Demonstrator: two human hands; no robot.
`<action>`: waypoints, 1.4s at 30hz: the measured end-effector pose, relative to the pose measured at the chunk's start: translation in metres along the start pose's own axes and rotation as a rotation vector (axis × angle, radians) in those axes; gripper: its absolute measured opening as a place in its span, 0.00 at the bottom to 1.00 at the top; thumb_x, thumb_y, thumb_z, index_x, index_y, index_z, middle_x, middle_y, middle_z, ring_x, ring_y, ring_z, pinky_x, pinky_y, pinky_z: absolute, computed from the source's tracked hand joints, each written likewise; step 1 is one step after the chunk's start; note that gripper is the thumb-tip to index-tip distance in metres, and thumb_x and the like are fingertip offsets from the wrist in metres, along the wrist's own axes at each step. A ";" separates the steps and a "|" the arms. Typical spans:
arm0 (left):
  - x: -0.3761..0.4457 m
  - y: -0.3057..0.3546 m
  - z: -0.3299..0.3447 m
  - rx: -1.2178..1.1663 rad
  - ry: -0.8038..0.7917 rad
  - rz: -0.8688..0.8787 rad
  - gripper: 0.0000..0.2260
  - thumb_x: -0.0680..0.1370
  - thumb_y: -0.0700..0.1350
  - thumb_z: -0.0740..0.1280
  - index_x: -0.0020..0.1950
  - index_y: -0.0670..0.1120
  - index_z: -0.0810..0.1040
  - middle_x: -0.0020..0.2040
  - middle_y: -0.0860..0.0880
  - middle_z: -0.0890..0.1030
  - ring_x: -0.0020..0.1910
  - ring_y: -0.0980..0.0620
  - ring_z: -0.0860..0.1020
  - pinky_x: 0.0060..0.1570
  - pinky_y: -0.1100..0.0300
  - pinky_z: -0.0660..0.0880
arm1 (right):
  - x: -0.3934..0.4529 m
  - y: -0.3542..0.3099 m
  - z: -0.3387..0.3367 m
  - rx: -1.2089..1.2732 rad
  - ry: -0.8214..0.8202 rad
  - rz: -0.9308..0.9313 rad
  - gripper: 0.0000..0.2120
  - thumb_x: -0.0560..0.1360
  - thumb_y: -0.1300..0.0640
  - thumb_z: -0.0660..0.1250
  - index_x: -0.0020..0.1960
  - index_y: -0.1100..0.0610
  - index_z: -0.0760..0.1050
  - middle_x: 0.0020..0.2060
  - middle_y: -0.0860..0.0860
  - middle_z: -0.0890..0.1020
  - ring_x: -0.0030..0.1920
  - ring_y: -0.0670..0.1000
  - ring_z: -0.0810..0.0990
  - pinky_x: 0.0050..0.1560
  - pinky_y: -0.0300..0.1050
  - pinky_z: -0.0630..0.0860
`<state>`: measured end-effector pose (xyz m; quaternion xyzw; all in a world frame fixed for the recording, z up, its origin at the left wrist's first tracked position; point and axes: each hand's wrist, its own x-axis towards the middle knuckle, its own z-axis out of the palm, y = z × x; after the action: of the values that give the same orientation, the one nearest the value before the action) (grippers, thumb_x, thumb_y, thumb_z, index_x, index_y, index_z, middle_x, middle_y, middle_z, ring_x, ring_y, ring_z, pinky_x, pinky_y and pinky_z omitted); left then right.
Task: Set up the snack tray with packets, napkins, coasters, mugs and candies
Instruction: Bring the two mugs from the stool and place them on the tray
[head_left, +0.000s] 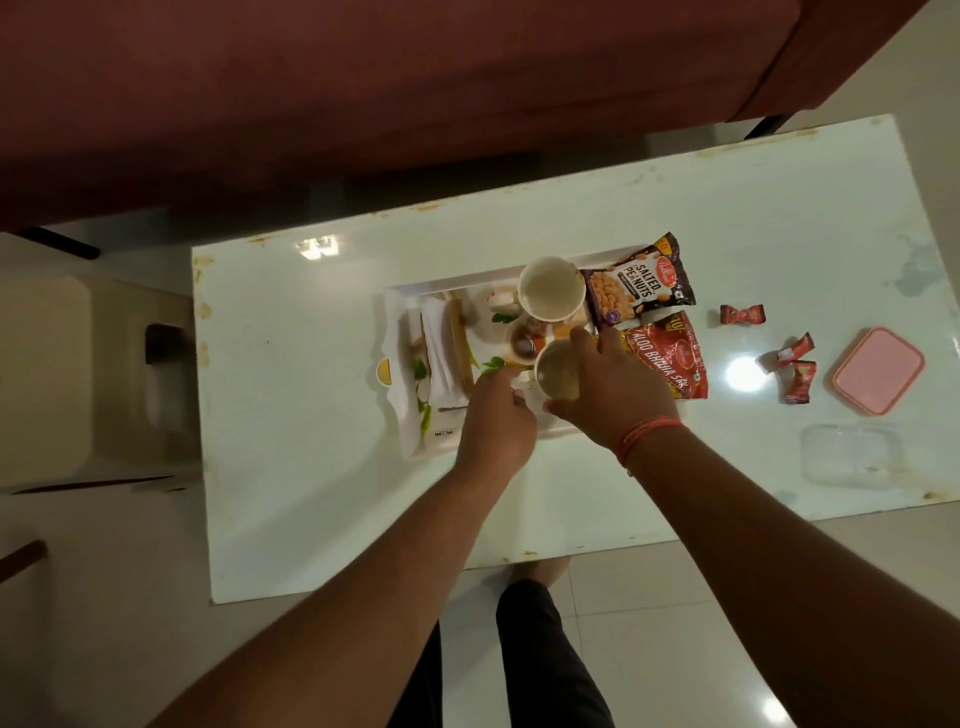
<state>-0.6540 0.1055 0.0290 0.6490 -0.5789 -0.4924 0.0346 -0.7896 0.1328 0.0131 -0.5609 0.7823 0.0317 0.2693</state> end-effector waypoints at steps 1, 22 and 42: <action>0.000 0.000 0.000 0.001 -0.002 0.001 0.18 0.83 0.38 0.56 0.73 0.48 0.69 0.72 0.48 0.71 0.68 0.49 0.72 0.62 0.61 0.68 | 0.000 0.000 0.000 0.000 -0.010 0.003 0.42 0.66 0.37 0.74 0.71 0.53 0.60 0.67 0.59 0.69 0.57 0.63 0.78 0.50 0.58 0.81; 0.073 0.045 -0.030 0.133 -0.061 0.003 0.26 0.80 0.32 0.55 0.79 0.46 0.61 0.78 0.43 0.63 0.74 0.44 0.65 0.71 0.51 0.66 | 0.100 -0.012 -0.043 0.104 -0.151 -0.065 0.42 0.70 0.53 0.74 0.78 0.54 0.55 0.69 0.59 0.68 0.67 0.63 0.72 0.64 0.58 0.73; 0.093 -0.072 -0.108 -0.291 0.420 -0.341 0.17 0.82 0.46 0.57 0.71 0.45 0.70 0.70 0.43 0.72 0.65 0.44 0.74 0.62 0.57 0.69 | 0.067 0.116 -0.042 0.456 0.157 0.490 0.39 0.77 0.32 0.49 0.59 0.68 0.75 0.56 0.70 0.77 0.57 0.69 0.78 0.60 0.58 0.74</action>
<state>-0.5431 -0.0009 -0.0157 0.8126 -0.3652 -0.4240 0.1631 -0.9251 0.1034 -0.0110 -0.2824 0.8990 -0.1233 0.3110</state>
